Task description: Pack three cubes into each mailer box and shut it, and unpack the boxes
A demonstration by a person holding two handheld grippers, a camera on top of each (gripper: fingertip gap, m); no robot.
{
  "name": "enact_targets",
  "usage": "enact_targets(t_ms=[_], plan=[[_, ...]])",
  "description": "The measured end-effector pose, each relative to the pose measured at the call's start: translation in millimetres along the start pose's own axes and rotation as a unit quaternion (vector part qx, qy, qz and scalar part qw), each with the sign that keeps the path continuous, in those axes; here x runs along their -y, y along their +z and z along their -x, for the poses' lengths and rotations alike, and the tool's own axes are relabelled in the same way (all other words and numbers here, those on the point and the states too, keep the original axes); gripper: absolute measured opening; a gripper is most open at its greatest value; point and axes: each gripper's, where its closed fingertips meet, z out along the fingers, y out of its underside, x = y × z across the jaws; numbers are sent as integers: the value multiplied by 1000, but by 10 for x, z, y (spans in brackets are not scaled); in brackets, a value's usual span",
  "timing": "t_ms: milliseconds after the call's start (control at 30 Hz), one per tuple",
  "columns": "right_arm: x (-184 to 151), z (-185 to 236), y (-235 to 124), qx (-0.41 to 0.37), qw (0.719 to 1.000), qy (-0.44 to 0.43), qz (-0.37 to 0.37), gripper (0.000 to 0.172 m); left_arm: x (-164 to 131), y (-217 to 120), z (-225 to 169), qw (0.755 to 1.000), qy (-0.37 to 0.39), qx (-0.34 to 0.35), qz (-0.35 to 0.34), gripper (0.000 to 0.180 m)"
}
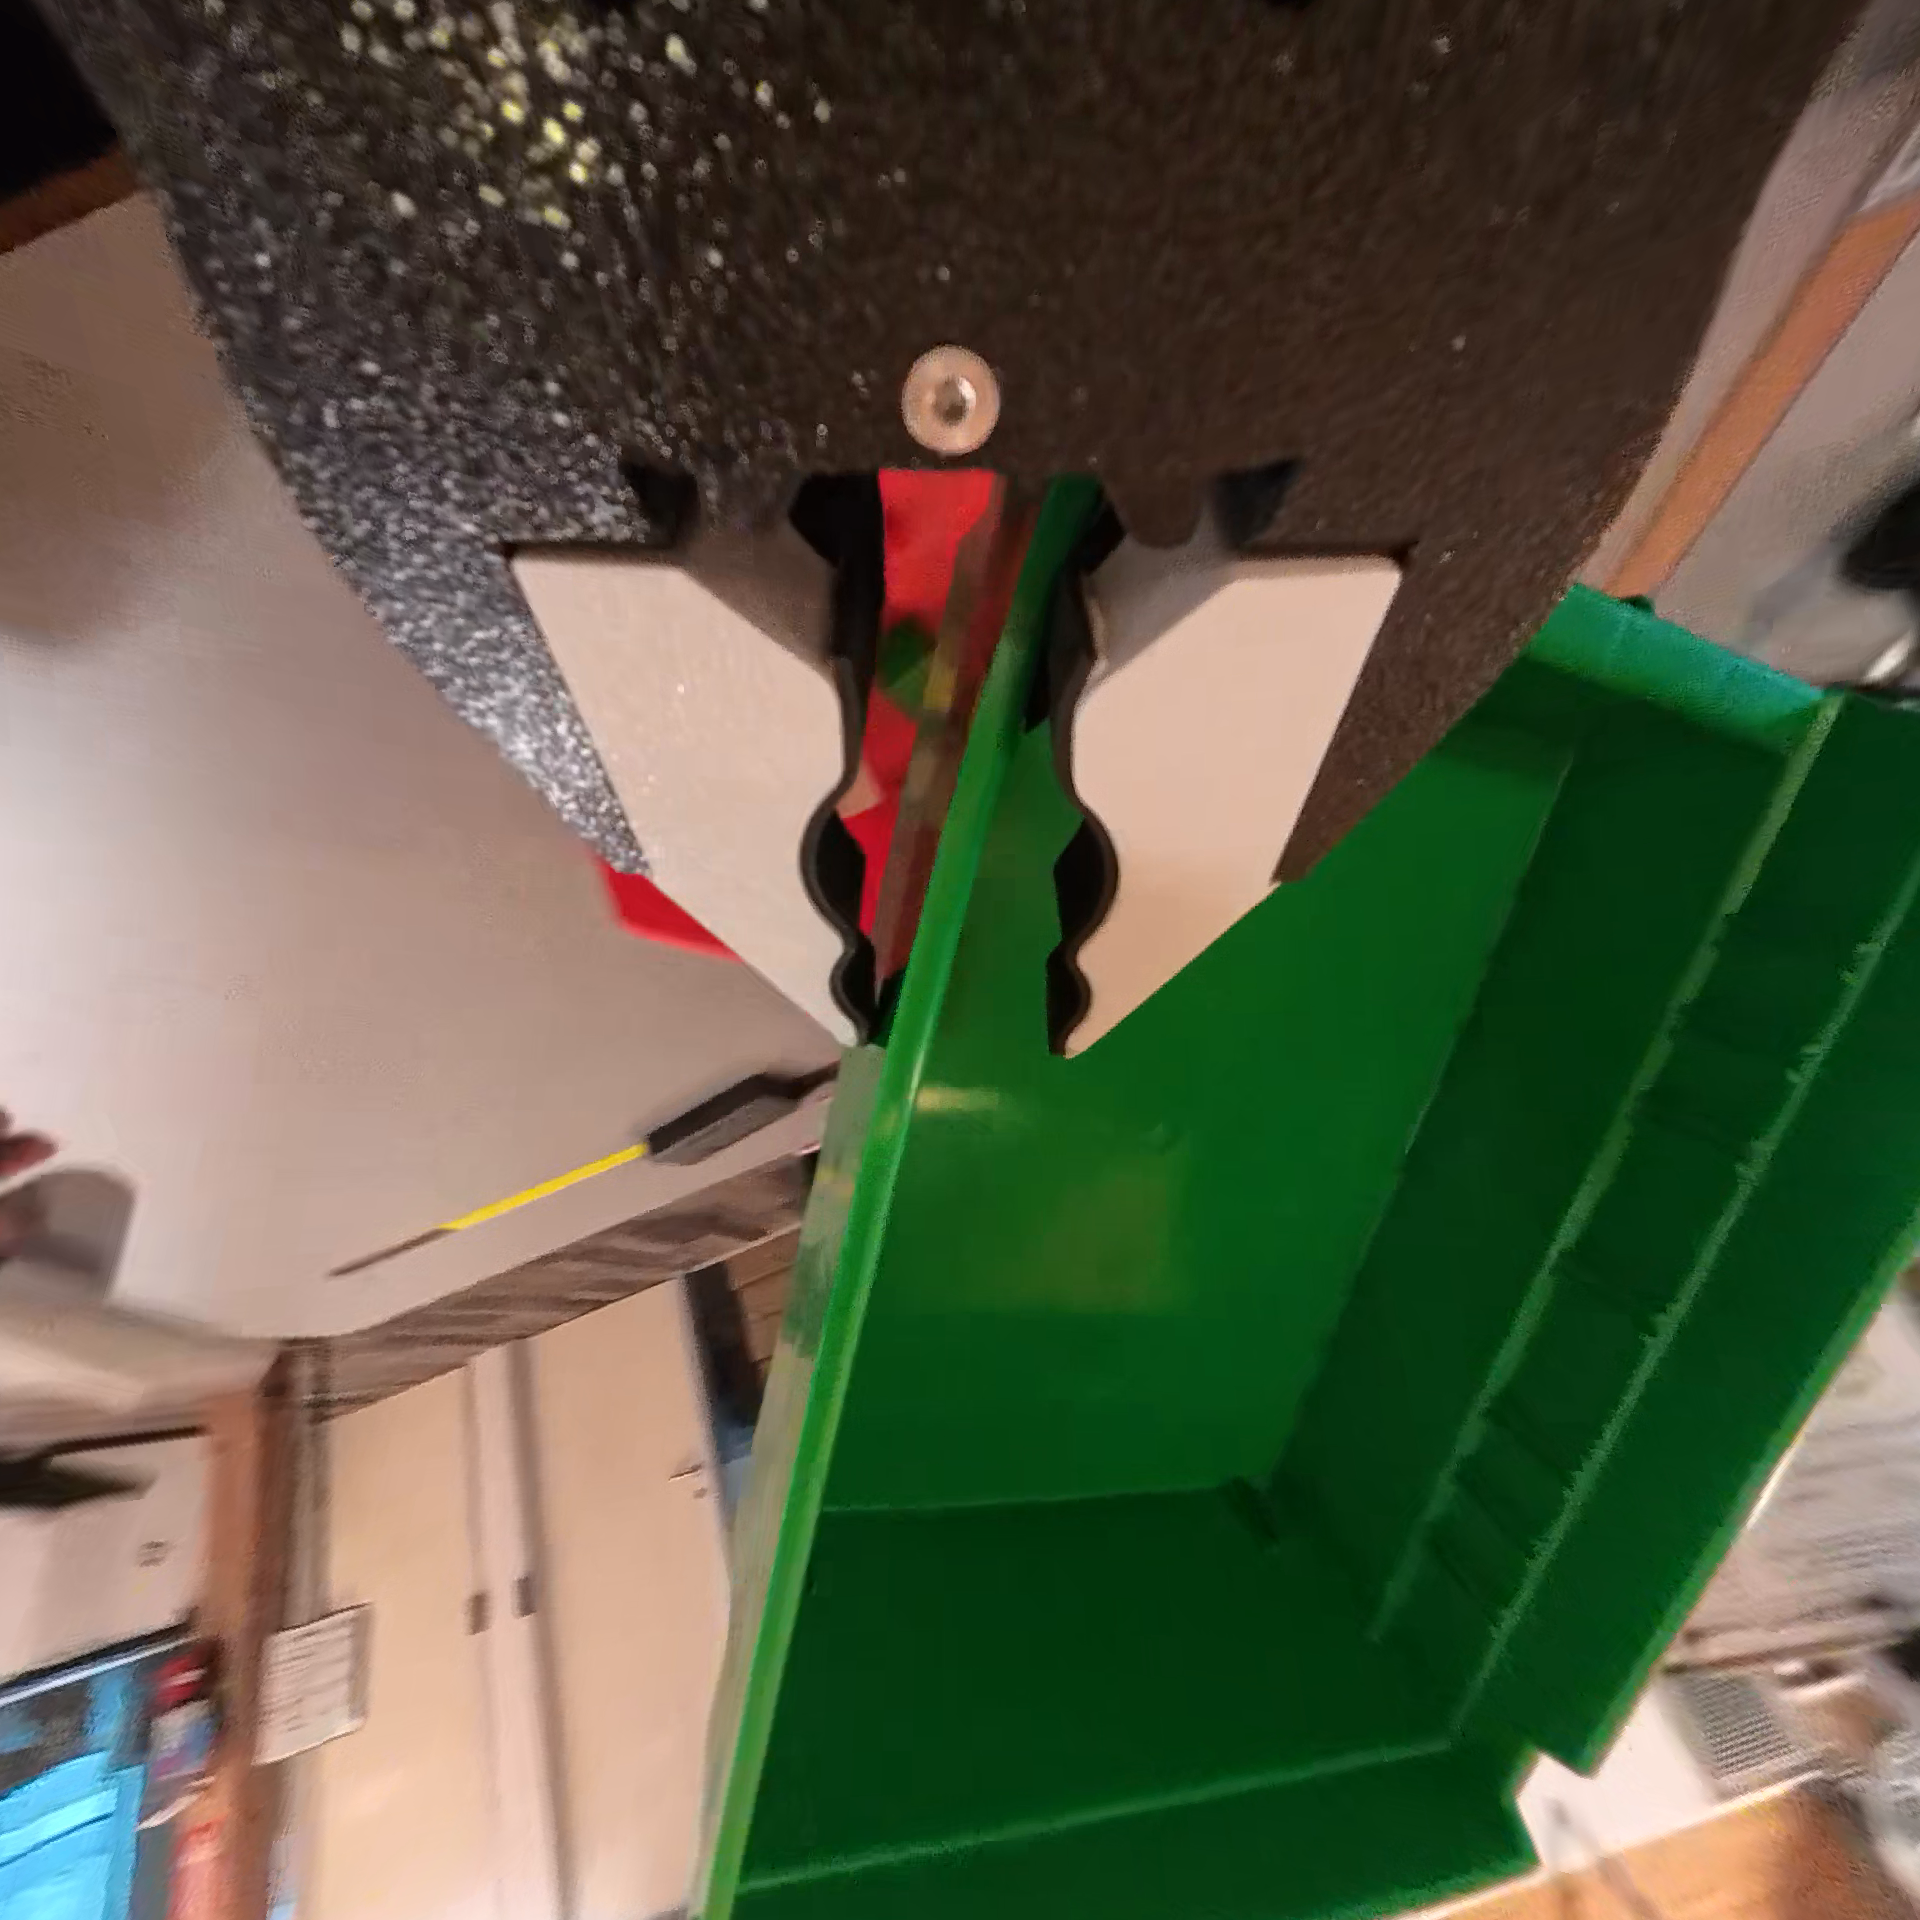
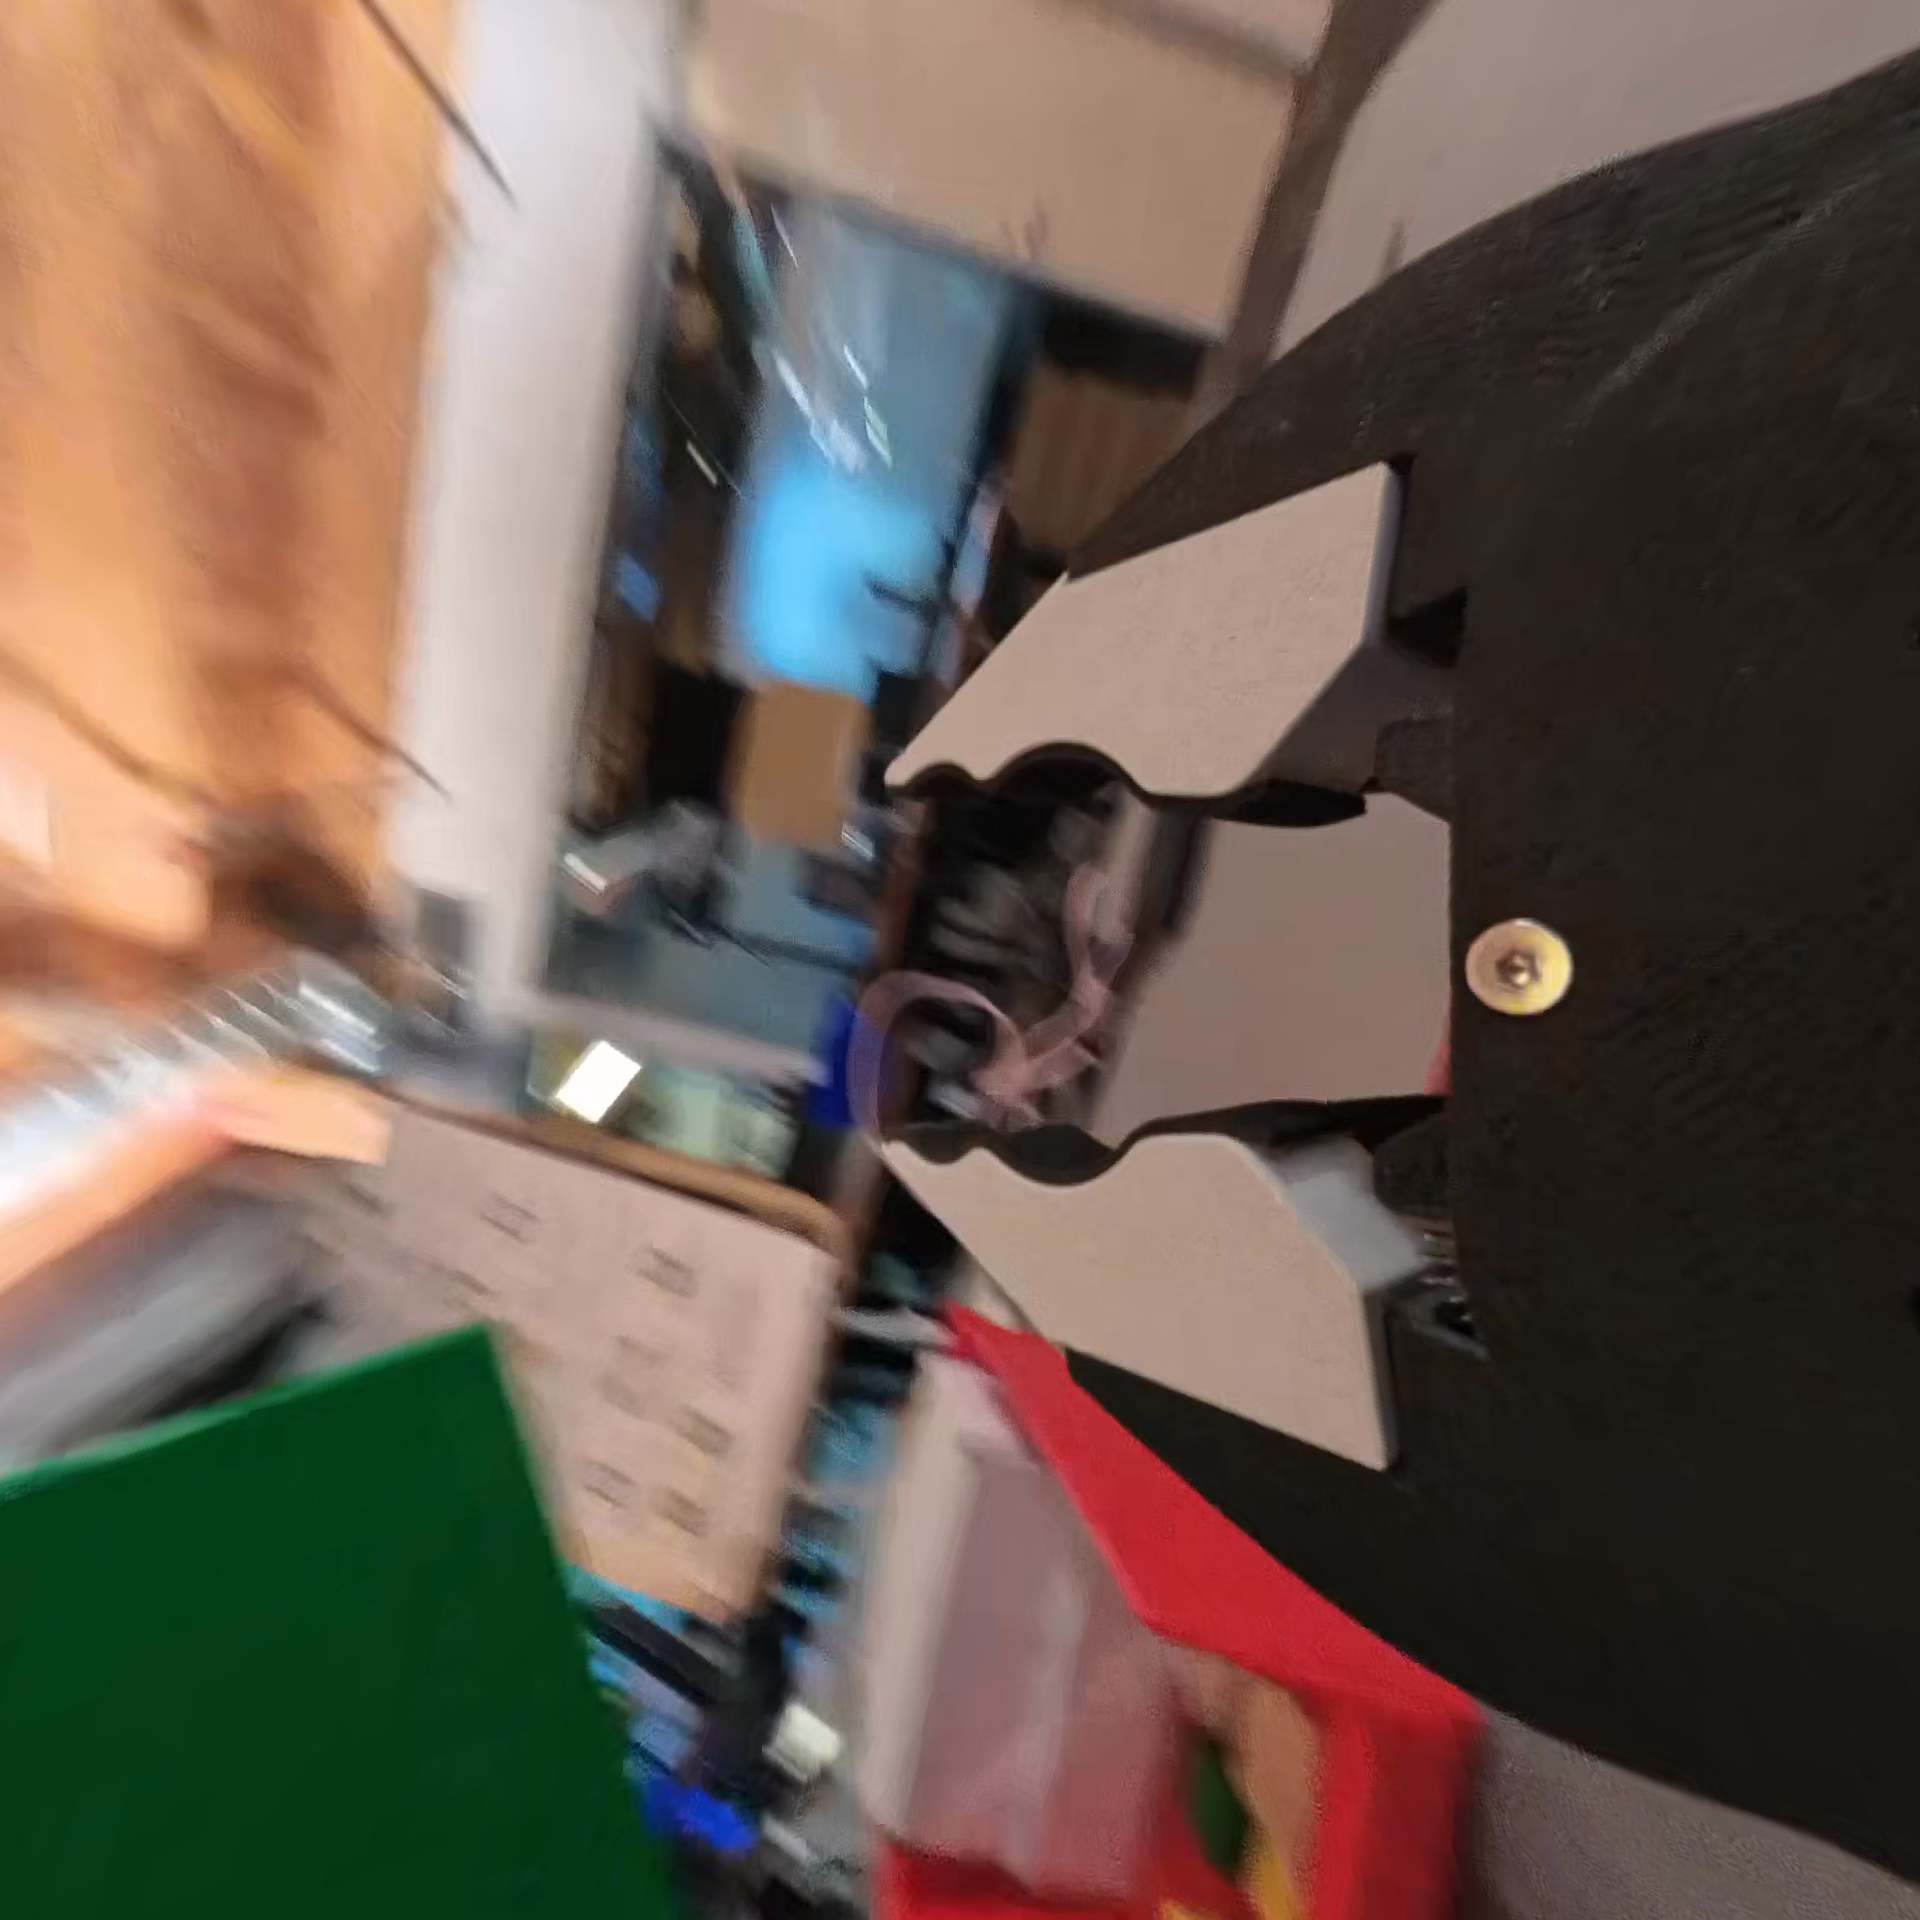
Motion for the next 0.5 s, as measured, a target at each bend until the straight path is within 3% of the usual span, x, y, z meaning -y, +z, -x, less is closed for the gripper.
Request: enact_targets(t_ms=[100,300,400,500], plan=[[679,-583,-718,-94,982,19,-160,48,233,268,-596,996,14,-91,-16,32],[1427,-1213,-1633,-215,942,-25,-255,42,521,790,-1981,955,20,-296,-1,32],[1598,-1343,-1953,-242,920,-24,-309,38,463,1052,-2598,931,30,-362,37,32],[1511,-1497,-1962,-247,925,2,-290,37,270,1313,-3103,912,53,-396,87,32]])
